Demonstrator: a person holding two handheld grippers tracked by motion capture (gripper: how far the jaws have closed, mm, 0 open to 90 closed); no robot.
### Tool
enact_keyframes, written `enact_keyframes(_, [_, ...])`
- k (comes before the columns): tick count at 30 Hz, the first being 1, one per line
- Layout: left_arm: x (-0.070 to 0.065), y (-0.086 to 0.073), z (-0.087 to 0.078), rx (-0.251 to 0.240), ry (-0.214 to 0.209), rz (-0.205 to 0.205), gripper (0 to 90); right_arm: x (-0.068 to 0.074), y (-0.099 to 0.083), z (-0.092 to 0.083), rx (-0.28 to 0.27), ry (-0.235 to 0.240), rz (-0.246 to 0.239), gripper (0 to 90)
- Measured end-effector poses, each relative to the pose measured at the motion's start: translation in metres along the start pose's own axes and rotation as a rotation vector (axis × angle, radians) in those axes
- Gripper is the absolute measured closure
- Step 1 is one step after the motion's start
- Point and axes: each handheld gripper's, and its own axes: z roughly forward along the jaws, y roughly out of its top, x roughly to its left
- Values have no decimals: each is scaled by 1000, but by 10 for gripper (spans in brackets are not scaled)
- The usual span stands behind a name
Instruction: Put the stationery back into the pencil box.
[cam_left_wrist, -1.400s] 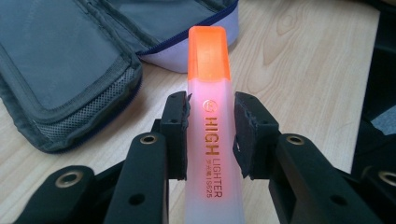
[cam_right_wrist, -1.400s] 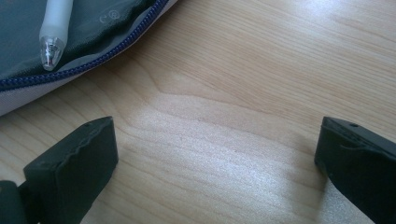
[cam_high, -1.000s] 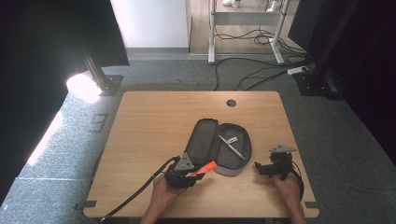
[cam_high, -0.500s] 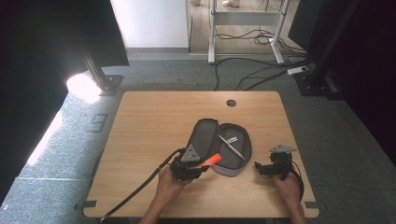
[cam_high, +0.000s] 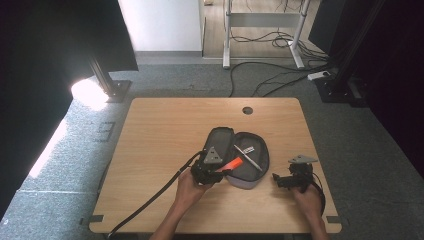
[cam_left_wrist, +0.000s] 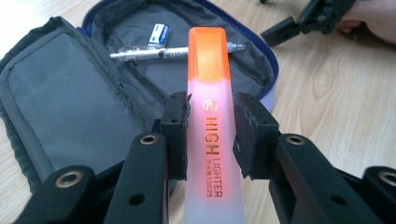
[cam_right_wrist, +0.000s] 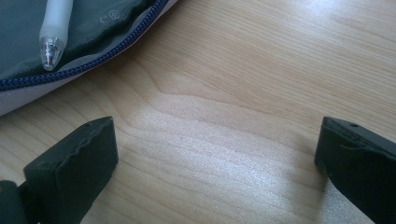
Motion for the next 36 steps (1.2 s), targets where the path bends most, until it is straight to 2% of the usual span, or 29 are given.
enact_keyframes(1, [3, 3, 3, -3, -7, -10, 664, 0, 0, 0, 0, 0, 0, 0])
enact_keyframes(8, [6, 13, 13, 0, -10, -12, 664, 0, 0, 0, 0, 0, 0, 0])
enact_keyframes(11, [5, 19, 20, 17, 4, 7, 664, 0, 0, 0, 0, 0, 0, 0])
enact_keyframes(12, [6, 23, 24, 17, -7, 3, 664, 0, 0, 0, 0, 0, 0, 0])
enact_keyframes(15, [6, 27, 29, 23, 6, 14, 664, 0, 0, 0, 0, 0, 1, 0])
enact_keyframes(16, [8, 31, 33, 17, -4, 8, 664, 0, 0, 0, 0, 0, 1, 0])
enact_keyframes(19, [8, 36, 39, 24, 7, 19, 664, 0, 0, 0, -1, 0, 1, 0])
enact_keyframes(22, [9, 39, 42, 15, -3, 11, 664, 0, 0, 0, 0, 0, 1, 0])
enact_keyframes(25, [9, 45, 50, 30, 10, 24, 664, 0, 0, 0, 0, 0, 1, 0])
enact_keyframes(27, [10, 47, 53, 25, -1, 15, 664, 0, 0, 0, 0, 0, 1, 0])
enact_keyframes(32, [11, 52, 60, 34, 8, 17, 664, 0, 0, 0, 1, 3, -2, 0])
enact_keyframes(36, [13, 57, 67, 21, -5, 7, 664, 0, 0, 0, 0, 3, -4, 0])
